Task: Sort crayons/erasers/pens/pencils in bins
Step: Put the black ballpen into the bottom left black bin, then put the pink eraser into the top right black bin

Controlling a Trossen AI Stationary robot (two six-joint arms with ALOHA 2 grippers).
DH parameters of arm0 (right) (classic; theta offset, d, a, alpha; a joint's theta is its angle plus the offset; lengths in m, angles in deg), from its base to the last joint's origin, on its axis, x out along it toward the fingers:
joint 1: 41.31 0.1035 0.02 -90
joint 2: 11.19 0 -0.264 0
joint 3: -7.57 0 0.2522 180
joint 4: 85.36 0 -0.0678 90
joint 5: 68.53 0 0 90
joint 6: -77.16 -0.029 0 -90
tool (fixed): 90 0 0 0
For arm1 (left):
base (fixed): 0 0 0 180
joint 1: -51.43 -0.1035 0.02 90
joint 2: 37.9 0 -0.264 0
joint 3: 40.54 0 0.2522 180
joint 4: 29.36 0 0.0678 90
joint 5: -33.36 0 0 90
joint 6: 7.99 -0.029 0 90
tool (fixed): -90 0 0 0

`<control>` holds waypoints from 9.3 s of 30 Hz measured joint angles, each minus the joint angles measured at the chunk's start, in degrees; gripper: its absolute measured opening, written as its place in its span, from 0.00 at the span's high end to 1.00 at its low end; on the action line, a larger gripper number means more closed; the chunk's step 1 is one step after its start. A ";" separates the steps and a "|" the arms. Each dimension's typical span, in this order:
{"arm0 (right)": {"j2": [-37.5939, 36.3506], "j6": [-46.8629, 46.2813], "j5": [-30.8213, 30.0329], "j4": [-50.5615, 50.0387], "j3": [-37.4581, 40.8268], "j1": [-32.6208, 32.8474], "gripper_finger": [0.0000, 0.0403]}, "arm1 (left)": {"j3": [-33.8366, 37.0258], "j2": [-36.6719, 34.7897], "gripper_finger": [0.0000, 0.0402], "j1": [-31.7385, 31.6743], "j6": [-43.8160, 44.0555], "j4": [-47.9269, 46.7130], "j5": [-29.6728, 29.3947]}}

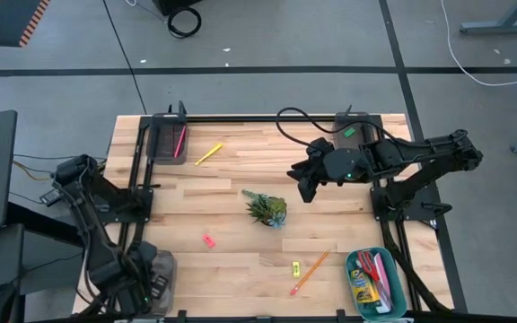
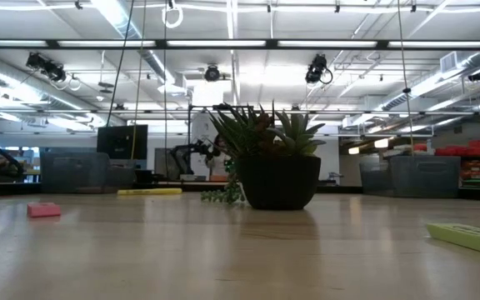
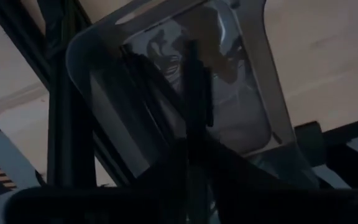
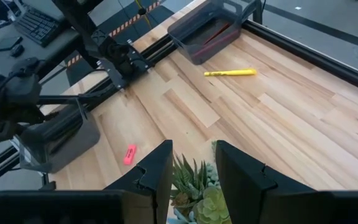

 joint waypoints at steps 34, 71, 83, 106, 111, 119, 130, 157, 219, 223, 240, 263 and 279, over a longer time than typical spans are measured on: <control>0.00 -5.42 10.31 0.04 0.02 0.18 0.68 | -0.11 -3.00 0.45 -44.15 -95.65 10.41 0.78; 0.00 -15.17 -3.44 -0.04 0.01 6.05 0.68 | 24.76 -2.43 0.21 -41.97 -141.61 37.70 -1.90; -0.02 -19.35 -4.79 -0.49 0.02 6.05 0.68 | 26.58 4.46 0.22 -42.16 -144.34 40.29 -1.96; -0.02 -19.80 -4.79 -0.55 0.02 6.05 0.68 | 26.64 5.60 0.61 -42.45 -144.47 43.49 -0.98; -0.02 -19.63 -4.79 -0.57 0.02 6.05 0.68 | 26.64 5.60 0.68 -42.45 -143.34 43.68 -0.76; -0.02 -19.34 -5.52 -0.61 0.02 6.05 0.68 | 26.10 5.62 0.81 -42.45 -138.23 43.39 -0.56; -0.02 -18.55 -6.49 -0.73 0.02 6.05 0.68 | 20.86 5.94 0.80 -42.69 -136.25 40.85 0.38; -0.83 -41.76 3.71 -2.85 0.02 9.82 0.68 | -20.33 5.66 0.82 -60.67 -130.68 22.03 -3.51; 0.90 -41.76 -1.95 9.04 0.02 -0.83 0.94 | -30.60 5.68 0.81 -62.69 -130.94 32.61 -8.87; 0.87 -41.17 -1.98 3.83 -0.04 -1.74 0.94 | -30.60 5.67 0.75 -62.64 -130.99 32.53 -11.93; 0.61 -25.90 1.86 -26.17 0.02 -23.57 0.94 | -30.62 -3.58 0.56 -67.87 -125.84 17.68 -17.46; 0.63 -1.50 9.64 -33.04 15.05 -56.63 0.89 | -30.62 -6.34 0.65 -60.10 -109.94 17.56 -18.91; 0.66 2.59 8.77 -32.52 15.56 -56.61 0.61 | -30.62 -6.34 0.66 -59.98 -107.66 17.69 -19.30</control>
